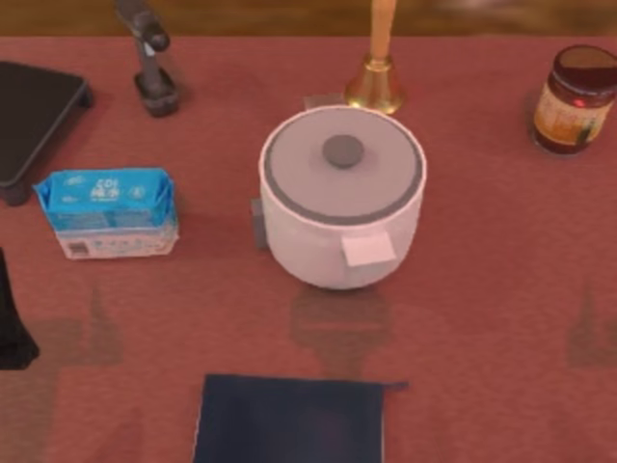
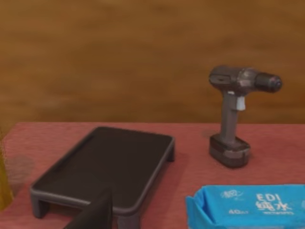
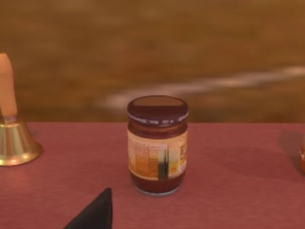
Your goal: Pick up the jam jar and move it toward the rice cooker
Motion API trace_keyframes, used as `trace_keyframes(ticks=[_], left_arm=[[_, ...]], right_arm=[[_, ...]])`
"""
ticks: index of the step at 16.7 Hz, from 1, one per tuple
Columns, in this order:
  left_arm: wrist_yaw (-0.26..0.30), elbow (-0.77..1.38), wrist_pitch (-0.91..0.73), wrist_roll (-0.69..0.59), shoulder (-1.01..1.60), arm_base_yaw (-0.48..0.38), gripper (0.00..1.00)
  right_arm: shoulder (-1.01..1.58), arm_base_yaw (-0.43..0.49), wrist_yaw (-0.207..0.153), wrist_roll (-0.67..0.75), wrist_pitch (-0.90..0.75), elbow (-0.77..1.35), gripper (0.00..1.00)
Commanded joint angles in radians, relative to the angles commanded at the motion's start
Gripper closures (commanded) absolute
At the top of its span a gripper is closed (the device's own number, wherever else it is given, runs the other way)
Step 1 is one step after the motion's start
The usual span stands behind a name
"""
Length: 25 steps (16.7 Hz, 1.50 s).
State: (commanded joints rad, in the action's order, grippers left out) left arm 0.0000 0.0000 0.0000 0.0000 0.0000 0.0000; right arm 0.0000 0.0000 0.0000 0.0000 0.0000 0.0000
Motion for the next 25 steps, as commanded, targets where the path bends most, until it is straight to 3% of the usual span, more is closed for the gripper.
trace_keyframes(ticks=[5, 7, 10, 15, 25], left_arm=[[0.000, 0.000, 0.000, 0.000, 0.000, 0.000, 0.00], [0.000, 0.000, 0.000, 0.000, 0.000, 0.000, 0.00], [0.000, 0.000, 0.000, 0.000, 0.000, 0.000, 0.00], [0.000, 0.000, 0.000, 0.000, 0.000, 0.000, 0.00], [0.000, 0.000, 0.000, 0.000, 0.000, 0.000, 0.00]], right_arm=[[0.053, -0.008, -0.024, 0.004, 0.029, 0.033, 0.00], [0.139, -0.018, -0.062, 0.008, 0.072, 0.083, 0.00], [0.328, -0.040, -0.149, 0.015, 0.164, 0.189, 0.00], [0.768, -0.089, -0.349, 0.023, 0.374, 0.432, 0.00], [1.821, -0.208, -0.824, 0.028, 0.863, 0.997, 0.00]])
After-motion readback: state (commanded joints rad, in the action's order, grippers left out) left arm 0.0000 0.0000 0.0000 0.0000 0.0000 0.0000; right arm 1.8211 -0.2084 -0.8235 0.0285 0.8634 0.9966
